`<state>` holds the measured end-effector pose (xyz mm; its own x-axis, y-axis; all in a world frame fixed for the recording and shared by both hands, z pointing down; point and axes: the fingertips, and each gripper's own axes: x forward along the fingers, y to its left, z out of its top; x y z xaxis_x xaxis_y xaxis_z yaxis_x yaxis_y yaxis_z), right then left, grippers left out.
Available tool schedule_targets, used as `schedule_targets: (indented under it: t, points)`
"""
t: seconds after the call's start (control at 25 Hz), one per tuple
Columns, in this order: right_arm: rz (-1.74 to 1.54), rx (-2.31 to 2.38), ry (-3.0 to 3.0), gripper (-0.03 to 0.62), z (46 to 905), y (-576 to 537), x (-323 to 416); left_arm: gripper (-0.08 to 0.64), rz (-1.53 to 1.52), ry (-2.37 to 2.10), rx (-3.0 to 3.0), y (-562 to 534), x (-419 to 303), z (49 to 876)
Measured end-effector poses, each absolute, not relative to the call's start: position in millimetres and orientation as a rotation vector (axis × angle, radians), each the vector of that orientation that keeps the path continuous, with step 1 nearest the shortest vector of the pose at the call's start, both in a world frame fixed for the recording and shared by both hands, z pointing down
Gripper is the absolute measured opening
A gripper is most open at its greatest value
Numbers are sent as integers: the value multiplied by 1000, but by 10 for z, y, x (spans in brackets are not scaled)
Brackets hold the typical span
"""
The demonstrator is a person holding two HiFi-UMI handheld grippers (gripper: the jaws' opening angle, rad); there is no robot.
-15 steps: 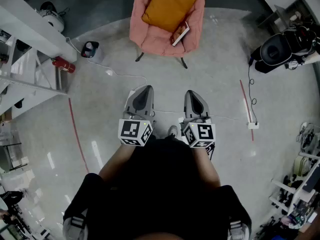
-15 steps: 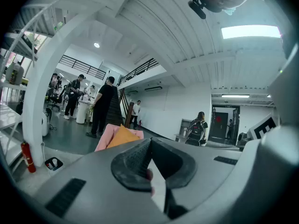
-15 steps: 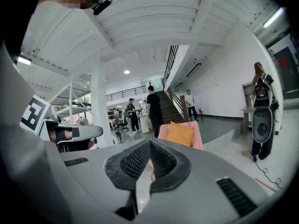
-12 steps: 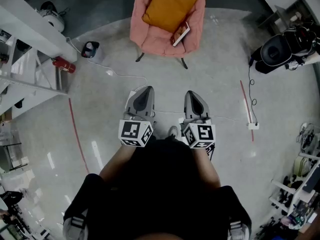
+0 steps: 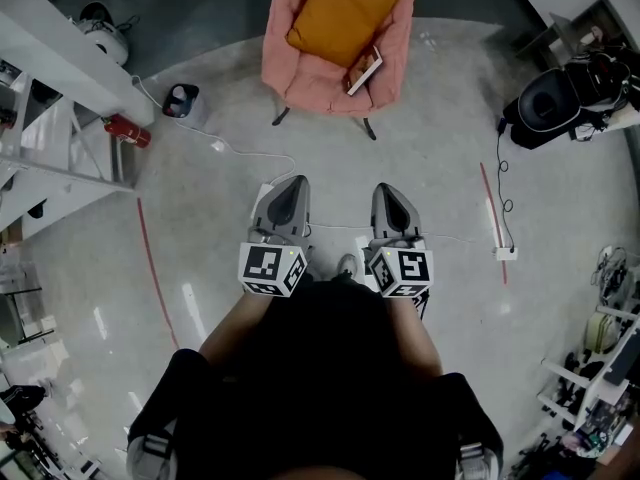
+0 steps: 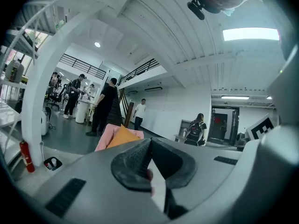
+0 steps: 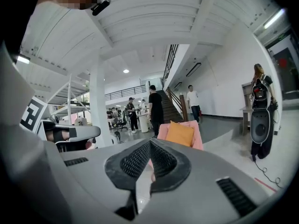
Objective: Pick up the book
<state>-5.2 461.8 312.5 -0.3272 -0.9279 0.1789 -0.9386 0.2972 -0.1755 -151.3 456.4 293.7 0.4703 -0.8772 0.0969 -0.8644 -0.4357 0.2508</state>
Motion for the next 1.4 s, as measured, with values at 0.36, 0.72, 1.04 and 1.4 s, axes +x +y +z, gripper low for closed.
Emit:
schedule_targets:
  t: [0.36, 0.72, 1.04, 1.4]
  points:
    - [377, 1867, -2433, 2, 3151, 4566, -293, 8, -38, -1450, 2506, 4580, -1842, 2971]
    - [387, 1909, -2415, 2, 3145, 4611, -473, 8, -53, -1424, 2520, 4520, -2022, 2957]
    - [384, 1891, -2443, 2, 3196, 4394, -492, 9, -83, -1445, 2513, 4320, -1985, 2978]
    - [382, 1866, -2476, 2, 3176, 3789, -369, 8, -79, -1460, 2515, 3731, -1793, 2944]
